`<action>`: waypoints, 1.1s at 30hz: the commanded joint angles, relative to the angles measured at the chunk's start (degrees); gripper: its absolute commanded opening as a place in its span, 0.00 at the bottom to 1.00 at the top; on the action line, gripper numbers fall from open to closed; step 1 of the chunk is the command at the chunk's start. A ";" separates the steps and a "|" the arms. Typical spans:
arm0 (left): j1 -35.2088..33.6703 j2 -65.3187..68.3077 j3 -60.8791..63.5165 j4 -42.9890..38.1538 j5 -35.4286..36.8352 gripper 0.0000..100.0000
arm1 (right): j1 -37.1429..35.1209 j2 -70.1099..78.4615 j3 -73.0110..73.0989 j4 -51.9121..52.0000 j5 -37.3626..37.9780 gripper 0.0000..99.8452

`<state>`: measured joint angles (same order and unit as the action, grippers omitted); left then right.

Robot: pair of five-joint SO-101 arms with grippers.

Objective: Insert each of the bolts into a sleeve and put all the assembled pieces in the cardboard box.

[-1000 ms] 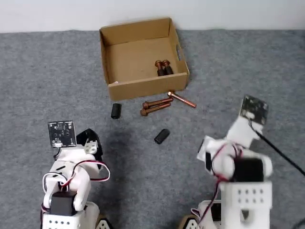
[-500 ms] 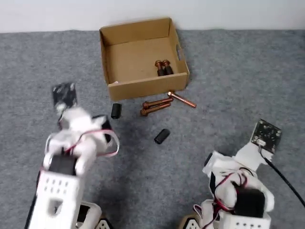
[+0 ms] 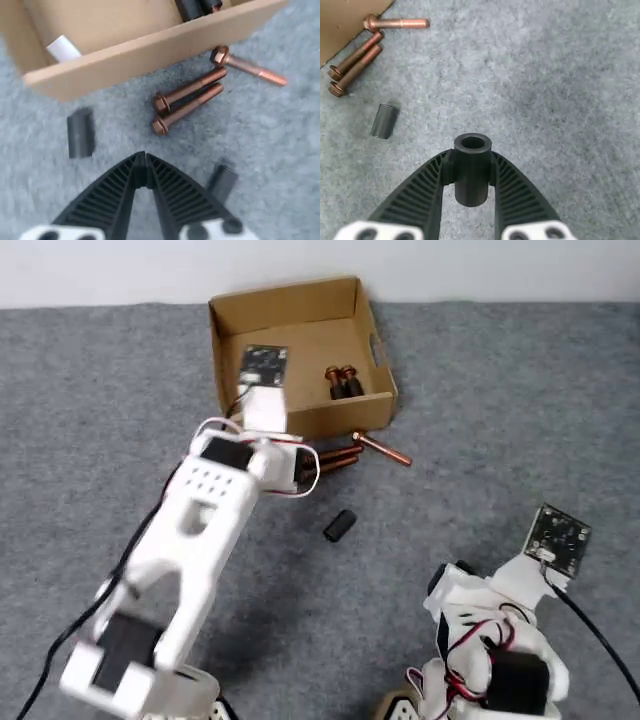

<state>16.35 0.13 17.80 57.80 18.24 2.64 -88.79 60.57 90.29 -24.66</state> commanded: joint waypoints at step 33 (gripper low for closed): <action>0.88 61.98 -73.89 36.22 -17.58 0.13 | 0.40 -0.40 0.18 -1.27 0.62 0.01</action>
<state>17.14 59.21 -51.12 88.75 1.19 2.64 -89.05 61.19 90.29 -24.57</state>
